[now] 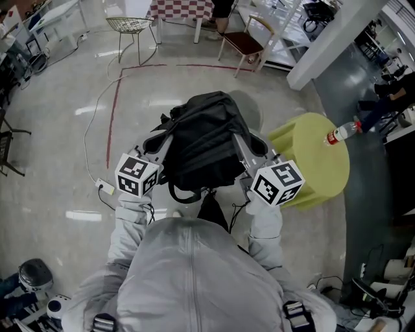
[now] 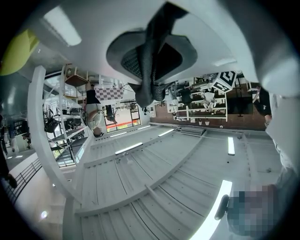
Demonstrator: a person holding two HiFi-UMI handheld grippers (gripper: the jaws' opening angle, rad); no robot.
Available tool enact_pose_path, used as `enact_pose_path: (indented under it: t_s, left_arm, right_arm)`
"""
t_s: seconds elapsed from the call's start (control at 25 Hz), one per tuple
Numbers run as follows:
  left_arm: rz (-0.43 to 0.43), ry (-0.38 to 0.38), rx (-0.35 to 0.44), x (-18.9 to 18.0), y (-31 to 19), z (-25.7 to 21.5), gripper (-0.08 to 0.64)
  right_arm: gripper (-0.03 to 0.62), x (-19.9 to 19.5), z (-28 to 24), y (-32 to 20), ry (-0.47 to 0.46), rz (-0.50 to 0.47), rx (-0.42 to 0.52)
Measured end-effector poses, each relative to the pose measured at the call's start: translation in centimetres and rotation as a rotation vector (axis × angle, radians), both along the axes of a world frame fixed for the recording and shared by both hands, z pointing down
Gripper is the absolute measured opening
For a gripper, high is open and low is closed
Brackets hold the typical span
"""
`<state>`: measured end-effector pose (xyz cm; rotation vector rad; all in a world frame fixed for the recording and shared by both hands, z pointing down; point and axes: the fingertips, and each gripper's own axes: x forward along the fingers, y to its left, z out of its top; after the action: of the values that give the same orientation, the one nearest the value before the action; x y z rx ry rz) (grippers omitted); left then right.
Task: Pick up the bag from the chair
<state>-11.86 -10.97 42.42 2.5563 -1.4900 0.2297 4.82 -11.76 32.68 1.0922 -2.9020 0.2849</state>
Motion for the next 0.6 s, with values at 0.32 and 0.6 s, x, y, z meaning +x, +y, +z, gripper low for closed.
enact_pose_path:
  t_s: [0.32,0.6]
  left_arm:
    - [0.008,-0.006,0.01,0.07,0.3,-0.75,0.035]
    - [0.025,-0.008,-0.009,0.71,-0.02,0.12,0.034]
  right_arm:
    - [0.041,-0.07,-0.87,0.55,0.011,-0.009,0.02]
    - [0.041,0.49,-0.14,0.13,0.008,-0.006,-0.004]
